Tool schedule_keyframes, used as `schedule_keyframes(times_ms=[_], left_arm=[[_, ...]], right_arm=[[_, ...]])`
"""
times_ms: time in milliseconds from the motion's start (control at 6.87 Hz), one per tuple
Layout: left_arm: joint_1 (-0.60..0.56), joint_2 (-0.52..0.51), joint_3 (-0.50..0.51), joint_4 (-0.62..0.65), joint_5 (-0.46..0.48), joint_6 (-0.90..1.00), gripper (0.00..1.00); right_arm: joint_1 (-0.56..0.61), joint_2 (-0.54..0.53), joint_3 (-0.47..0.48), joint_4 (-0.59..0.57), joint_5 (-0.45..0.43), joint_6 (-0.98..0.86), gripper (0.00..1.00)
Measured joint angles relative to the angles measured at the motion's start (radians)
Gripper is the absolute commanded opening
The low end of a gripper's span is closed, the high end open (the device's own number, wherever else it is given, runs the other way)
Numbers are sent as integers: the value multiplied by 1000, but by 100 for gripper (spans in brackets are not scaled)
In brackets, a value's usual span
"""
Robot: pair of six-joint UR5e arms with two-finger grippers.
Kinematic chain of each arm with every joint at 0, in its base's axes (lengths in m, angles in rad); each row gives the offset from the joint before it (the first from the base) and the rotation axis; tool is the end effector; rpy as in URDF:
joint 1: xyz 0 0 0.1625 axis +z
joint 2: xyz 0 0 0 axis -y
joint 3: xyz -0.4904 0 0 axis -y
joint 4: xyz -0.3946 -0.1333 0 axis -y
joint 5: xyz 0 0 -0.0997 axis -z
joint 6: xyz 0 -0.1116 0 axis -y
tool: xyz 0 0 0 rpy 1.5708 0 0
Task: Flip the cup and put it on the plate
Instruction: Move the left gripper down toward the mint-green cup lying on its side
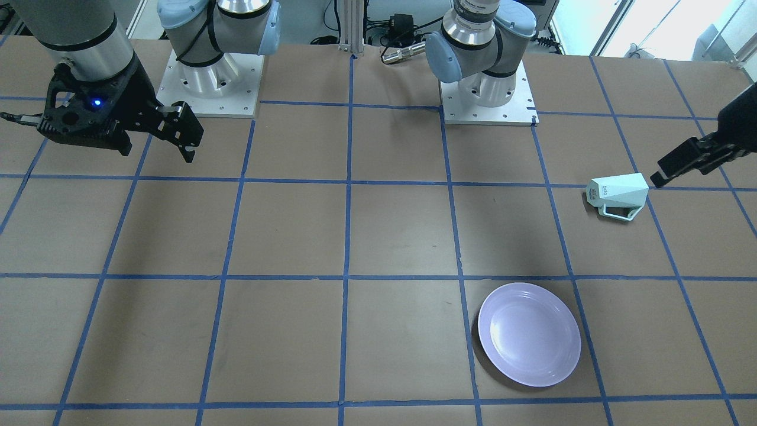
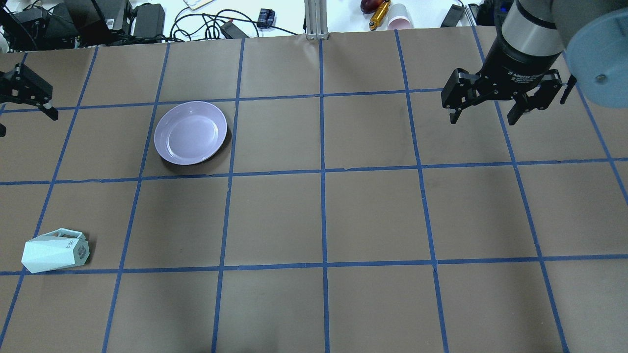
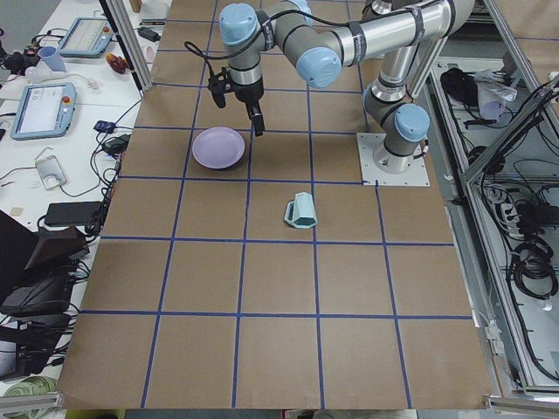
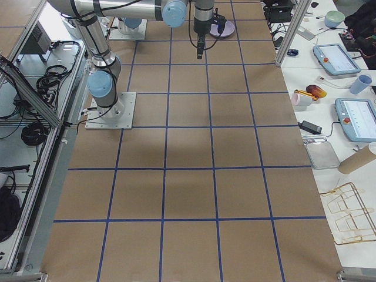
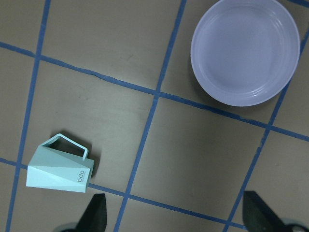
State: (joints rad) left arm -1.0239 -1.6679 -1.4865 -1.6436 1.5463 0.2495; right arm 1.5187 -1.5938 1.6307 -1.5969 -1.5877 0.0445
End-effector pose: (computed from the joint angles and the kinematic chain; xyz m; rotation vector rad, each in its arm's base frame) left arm 0.1604 -0.5251 0.5259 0.4585 -3.0497 -0.1071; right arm 0.1062 -0.4877 0.5256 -0.1507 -3.1210 -0.0170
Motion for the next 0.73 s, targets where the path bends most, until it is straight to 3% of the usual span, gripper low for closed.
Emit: schedule_keyframes(times_ms=[728], left_arm=[[306,-66,-117,1,-98,428,100]], right_arm=[[0,0,0,0,-1,0,100]])
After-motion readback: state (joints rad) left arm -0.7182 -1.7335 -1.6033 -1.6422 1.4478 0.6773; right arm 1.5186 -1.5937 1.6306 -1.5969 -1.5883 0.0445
